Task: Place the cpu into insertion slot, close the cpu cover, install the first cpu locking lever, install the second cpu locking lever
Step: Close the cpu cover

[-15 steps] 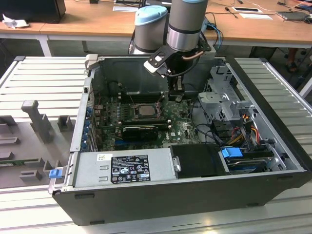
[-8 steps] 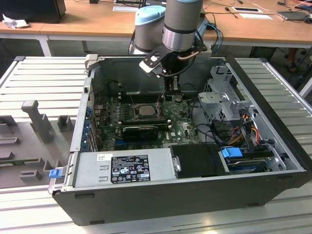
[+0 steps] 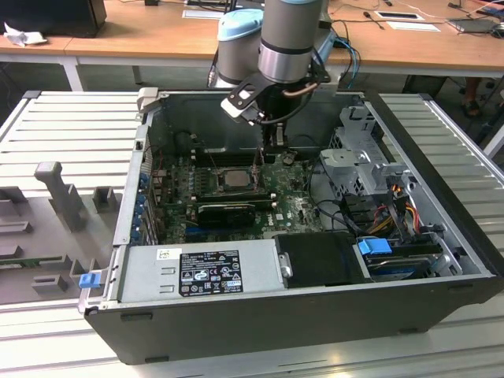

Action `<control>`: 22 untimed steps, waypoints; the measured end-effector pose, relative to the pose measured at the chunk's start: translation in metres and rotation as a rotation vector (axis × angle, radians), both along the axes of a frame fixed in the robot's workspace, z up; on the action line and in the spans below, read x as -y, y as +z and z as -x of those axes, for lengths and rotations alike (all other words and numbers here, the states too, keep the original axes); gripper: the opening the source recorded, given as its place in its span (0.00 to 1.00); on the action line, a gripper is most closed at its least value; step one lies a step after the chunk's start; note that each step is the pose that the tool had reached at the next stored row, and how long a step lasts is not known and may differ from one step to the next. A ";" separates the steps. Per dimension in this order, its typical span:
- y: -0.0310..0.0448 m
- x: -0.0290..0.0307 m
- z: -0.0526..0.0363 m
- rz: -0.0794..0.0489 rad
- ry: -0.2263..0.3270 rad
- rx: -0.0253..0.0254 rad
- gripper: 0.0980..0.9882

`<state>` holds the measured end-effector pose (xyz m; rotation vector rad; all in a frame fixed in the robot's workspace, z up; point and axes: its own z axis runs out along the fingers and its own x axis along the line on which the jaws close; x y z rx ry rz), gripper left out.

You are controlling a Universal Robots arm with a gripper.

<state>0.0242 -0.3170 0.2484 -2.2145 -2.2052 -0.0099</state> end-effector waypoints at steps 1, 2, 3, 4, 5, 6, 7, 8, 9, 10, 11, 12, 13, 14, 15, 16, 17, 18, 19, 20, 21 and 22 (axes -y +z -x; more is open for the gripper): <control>0.0000 0.0000 0.0004 0.000 0.000 0.0000 0.01; 0.0000 0.0000 0.0008 0.000 0.000 0.0000 0.01; 0.0000 0.0000 0.0012 0.000 0.000 0.0000 0.01; 0.0000 0.0000 0.0014 0.000 0.000 0.0000 0.01; 0.0000 0.0000 0.0016 0.000 0.000 0.0000 0.01; 0.0000 0.0000 0.0017 0.000 0.000 0.0000 0.01; 0.0000 0.0000 0.0022 0.000 0.000 0.0000 0.01; 0.0000 0.0000 0.0025 0.000 0.000 0.0000 0.01; 0.0000 0.0000 0.0028 0.000 0.000 0.0000 0.01; 0.0000 0.0000 0.0032 0.000 0.000 0.0000 0.01; 0.0000 0.0000 0.0035 0.000 0.000 0.0000 0.01; 0.0000 0.0000 0.0037 0.000 0.000 0.0000 0.01; 0.0000 0.0000 0.0038 0.000 0.000 0.0000 0.01; 0.0000 0.0000 0.0041 0.000 0.000 0.0000 0.01; 0.0000 0.0000 0.0044 0.000 0.000 0.0000 0.01; 0.0000 0.0000 0.0047 0.000 0.000 0.0000 0.01; 0.0000 0.0000 0.0051 0.000 0.000 0.0000 0.01; 0.0000 0.0000 0.0057 0.000 0.000 0.0000 0.01; 0.0000 0.0000 0.0061 0.000 0.000 0.0000 0.01; 0.0000 0.0000 0.0064 0.000 0.000 0.0000 0.01; 0.0000 0.0000 0.0067 0.000 0.000 0.0000 0.01; 0.0000 0.0000 0.0069 0.000 0.000 0.0000 0.01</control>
